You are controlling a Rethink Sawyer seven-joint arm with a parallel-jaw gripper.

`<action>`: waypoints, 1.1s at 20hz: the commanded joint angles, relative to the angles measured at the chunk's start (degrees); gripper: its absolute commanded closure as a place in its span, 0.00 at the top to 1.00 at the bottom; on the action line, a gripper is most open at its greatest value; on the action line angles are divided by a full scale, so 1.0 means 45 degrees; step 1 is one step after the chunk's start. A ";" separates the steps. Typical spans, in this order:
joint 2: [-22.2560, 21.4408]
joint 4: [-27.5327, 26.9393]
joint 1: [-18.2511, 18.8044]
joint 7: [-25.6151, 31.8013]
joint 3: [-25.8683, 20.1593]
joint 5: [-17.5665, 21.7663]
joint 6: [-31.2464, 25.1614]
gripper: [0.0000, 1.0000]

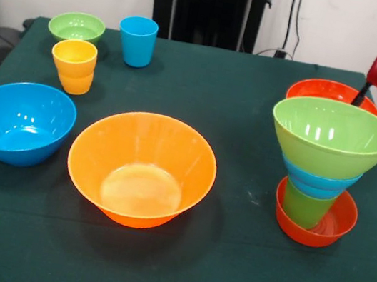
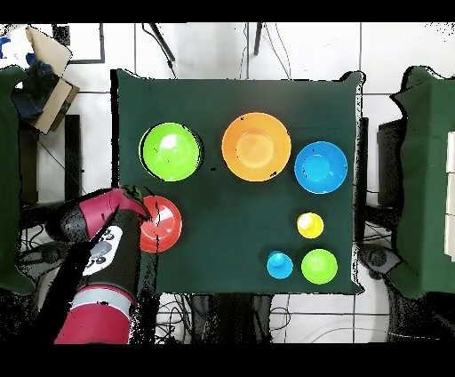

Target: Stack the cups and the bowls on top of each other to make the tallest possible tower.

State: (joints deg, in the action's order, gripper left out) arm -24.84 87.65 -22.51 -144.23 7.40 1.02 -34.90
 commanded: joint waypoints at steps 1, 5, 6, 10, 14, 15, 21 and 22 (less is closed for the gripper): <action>0.0855 -0.0196 -0.0289 -0.1149 -0.1007 -0.0166 0.0436 1.00; 0.1102 -0.0363 -0.0436 -0.1202 -0.0777 -0.0045 0.0459 1.00; 0.1166 -0.0380 -0.0482 -0.1214 -0.0741 -0.0019 0.0466 1.00; 0.1409 -0.0594 -0.0624 -0.1310 -0.0624 -0.0004 0.0501 1.00; 0.1491 -0.0707 -0.0659 -0.1346 -0.0776 -0.0172 0.0616 1.00; 0.1506 -0.0747 -0.0698 -0.1383 -0.0766 -0.0209 0.0589 1.00; 0.1442 -0.0866 -0.0596 -0.1183 -0.1055 -0.0408 0.0549 1.00; 0.1428 -0.0867 -0.0556 -0.1128 -0.1119 -0.0444 0.0588 1.00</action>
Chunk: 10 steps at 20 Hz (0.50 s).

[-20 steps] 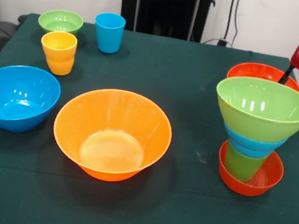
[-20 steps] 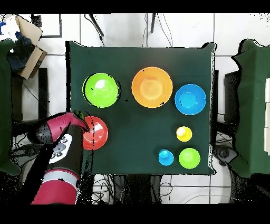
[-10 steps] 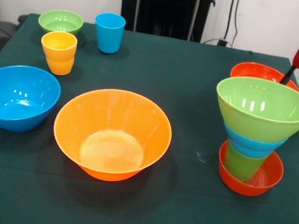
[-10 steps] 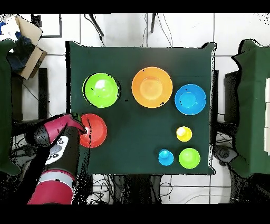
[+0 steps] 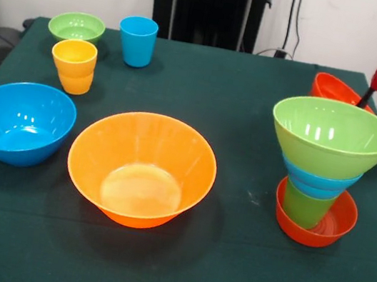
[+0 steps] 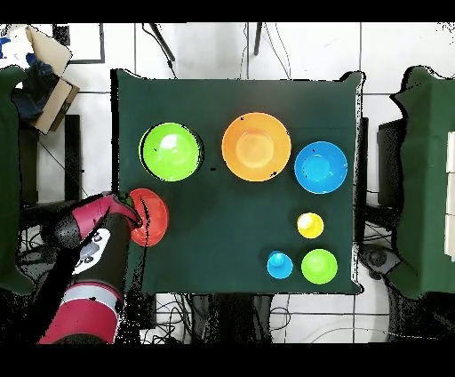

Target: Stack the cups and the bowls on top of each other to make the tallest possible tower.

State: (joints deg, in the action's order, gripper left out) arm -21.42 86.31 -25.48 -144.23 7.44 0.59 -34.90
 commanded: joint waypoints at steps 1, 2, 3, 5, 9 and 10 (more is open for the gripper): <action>0.0658 -0.0573 0.0121 -0.1090 -0.1158 -0.0373 0.0612 1.00; 0.0619 -0.0559 0.0173 -0.1007 -0.1242 -0.0410 0.0631 1.00; 0.0595 -0.0546 0.0191 -0.0965 -0.1275 -0.0441 0.0623 1.00; 0.0524 -0.0498 0.0237 -0.0868 -0.1343 -0.0489 0.0586 1.00; 0.0338 -0.0282 0.0425 -0.0570 -0.1589 -0.0534 0.0591 1.00; 0.0280 -0.0242 0.0464 -0.0501 -0.1669 -0.0555 0.0555 1.00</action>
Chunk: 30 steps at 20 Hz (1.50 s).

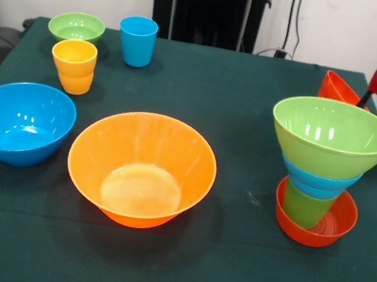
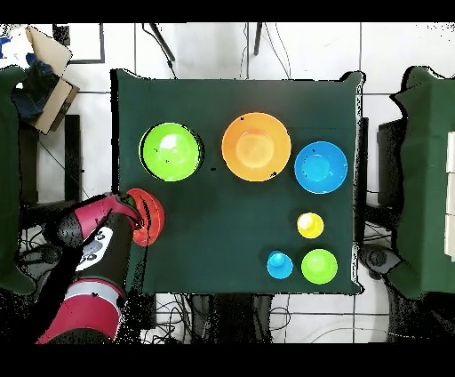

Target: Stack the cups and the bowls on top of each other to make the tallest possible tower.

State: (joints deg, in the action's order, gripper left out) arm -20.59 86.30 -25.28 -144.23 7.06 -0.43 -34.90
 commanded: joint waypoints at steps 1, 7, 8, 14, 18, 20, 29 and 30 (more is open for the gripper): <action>0.0056 -0.0201 0.0456 -0.0461 -0.1647 -0.0345 0.0549 1.00; -0.0274 -0.0018 0.0664 -0.0258 -0.2046 -0.0410 0.0275 1.00; -0.0323 -0.0008 0.0691 -0.0235 -0.2091 -0.0411 0.0212 1.00; -0.0523 0.0182 0.0890 -0.0100 -0.2355 -0.0349 0.0192 1.00; -0.0570 0.0246 0.0974 -0.0095 -0.2428 -0.0242 0.0210 1.00; -0.0621 0.0295 0.1026 -0.0066 -0.2465 -0.0194 0.0160 1.00; -0.0734 0.0311 0.1074 -0.0006 -0.2376 -0.0024 -0.0062 1.00; -0.0782 0.0346 0.1095 0.0030 -0.2396 -0.0018 -0.0108 1.00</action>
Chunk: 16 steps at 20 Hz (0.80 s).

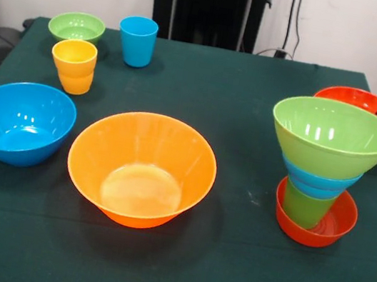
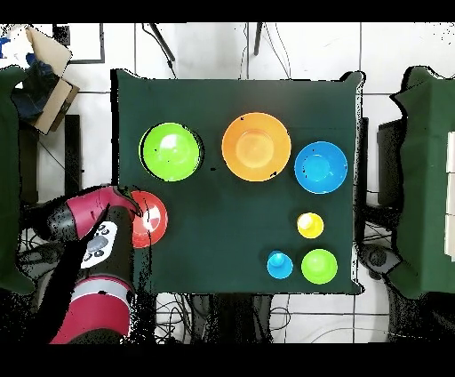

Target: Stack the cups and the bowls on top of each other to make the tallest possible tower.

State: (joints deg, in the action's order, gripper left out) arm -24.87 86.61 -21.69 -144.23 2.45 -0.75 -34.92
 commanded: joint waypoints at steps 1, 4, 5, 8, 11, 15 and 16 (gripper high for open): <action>0.0123 0.0325 0.0333 0.0076 -0.1405 0.0054 -0.0137 1.00; 0.0011 0.0471 0.0465 0.0213 -0.1531 0.0069 -0.0129 1.00; 0.0001 0.0482 0.0471 0.0206 -0.1543 0.0079 -0.0124 1.00; -0.0010 0.0510 0.0517 0.0208 -0.1602 0.0113 -0.0065 1.00; -0.0069 0.0580 0.0588 0.0250 -0.1701 0.0124 -0.0058 1.00; -0.0163 0.0629 0.0650 0.0243 -0.1785 0.0162 -0.0179 1.00; -0.0098 0.0535 0.0612 0.0168 -0.1748 0.0182 -0.0189 1.00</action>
State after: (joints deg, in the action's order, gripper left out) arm -26.32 86.91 -20.36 -144.23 -0.24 -0.69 -34.92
